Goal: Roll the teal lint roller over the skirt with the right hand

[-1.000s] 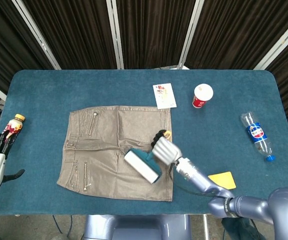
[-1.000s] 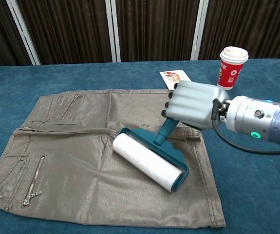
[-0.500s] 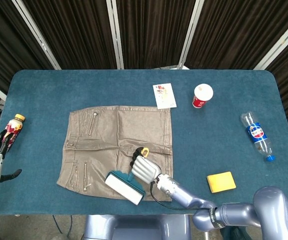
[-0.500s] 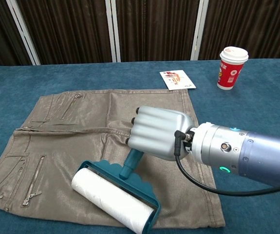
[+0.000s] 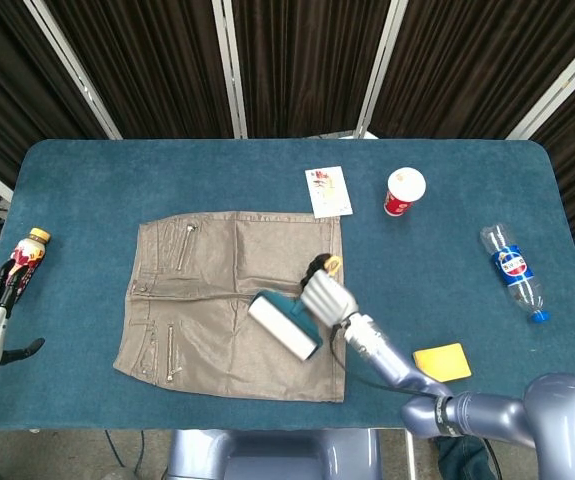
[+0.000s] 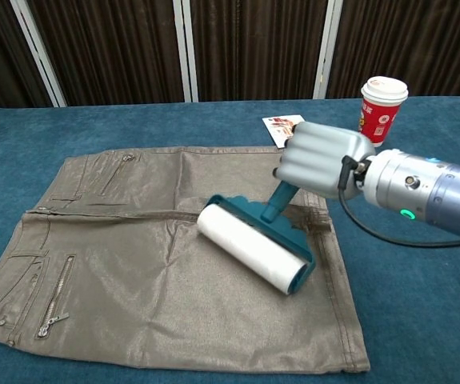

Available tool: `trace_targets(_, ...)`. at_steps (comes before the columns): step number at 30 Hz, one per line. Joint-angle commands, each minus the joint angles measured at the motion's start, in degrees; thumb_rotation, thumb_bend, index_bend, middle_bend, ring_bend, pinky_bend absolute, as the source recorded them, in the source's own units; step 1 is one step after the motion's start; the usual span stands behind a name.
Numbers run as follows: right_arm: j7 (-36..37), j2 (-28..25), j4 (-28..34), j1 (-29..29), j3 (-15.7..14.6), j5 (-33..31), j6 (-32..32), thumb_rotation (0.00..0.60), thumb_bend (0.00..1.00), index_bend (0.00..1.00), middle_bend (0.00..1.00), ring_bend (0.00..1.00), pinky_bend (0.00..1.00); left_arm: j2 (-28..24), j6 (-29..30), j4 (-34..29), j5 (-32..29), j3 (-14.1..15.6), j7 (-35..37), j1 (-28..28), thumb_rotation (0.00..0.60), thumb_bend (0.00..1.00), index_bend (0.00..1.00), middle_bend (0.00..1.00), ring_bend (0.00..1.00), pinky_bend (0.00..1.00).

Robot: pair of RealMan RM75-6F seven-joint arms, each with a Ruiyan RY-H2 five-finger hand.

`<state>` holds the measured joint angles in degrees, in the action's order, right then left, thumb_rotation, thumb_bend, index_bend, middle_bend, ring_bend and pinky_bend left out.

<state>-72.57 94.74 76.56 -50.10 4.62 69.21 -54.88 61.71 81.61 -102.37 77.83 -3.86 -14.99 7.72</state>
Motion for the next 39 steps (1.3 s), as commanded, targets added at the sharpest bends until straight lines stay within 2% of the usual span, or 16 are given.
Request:
trace_targets(1,0.65,-1.03,-2.16,0.61,0.54,-1.69,-0.54,0.6,0.98,0.48,0.43,0.33,0.36,0.09,-0.06,-0.03,-0.12,-0.03,-0.14,0.05,0.6,0.01,0.0,0.0,0.0,0.0)
trace_targets(5,1.25,-2.02,-3.76,0.92,0.15,-2.25,-0.61,0.6,0.98,0.48,0.43,0.33,0.36,0.27,-0.28,-0.03,-0.34,-0.08,-0.39,0.21,0.6,0.01,0.0,0.0,0.0,0.0)
trace_targets(10,1.77,-2.21,-2.71,0.8,-0.55,-1.63,-0.7,0.6,0.98,0.48,0.43,0.33,0.36,0.38,-0.31,-0.14,-0.33,-0.05,-0.68,0.29,0.6,0.01,0.0,0.0,0.0,0.0)
trace_targets(21,-1.46,-0.01,5.14,-0.65,-3.02,2.17,-0.91,0.6,0.98,0.48,0.43,0.33,0.36,0.33,-0.28,-0.11,-0.49,-0.1,-0.54,0.3,0.6,0.01,0.0,0.0,0.0,0.0)
trace_targets(30,-5.87,3.17,10.7,-1.53,-4.03,2.28,-0.9,0.6,0.98,0.48,0.43,0.33,0.36,-0.02,-0.13,0.04,-0.35,-0.09,0.14,0.18,0.6,0.01,0.0,0.0,0.0,0.0)
trace_targets(39,-7.93,3.54,9.66,-1.39,-4.0,0.17,-1.88,0.6,0.98,0.48,0.43,0.33,0.36,-0.39,0.03,0.01,-0.03,0.03,0.74,0.04,0.6,0.01,0.0,0.0,0.0,0.0)
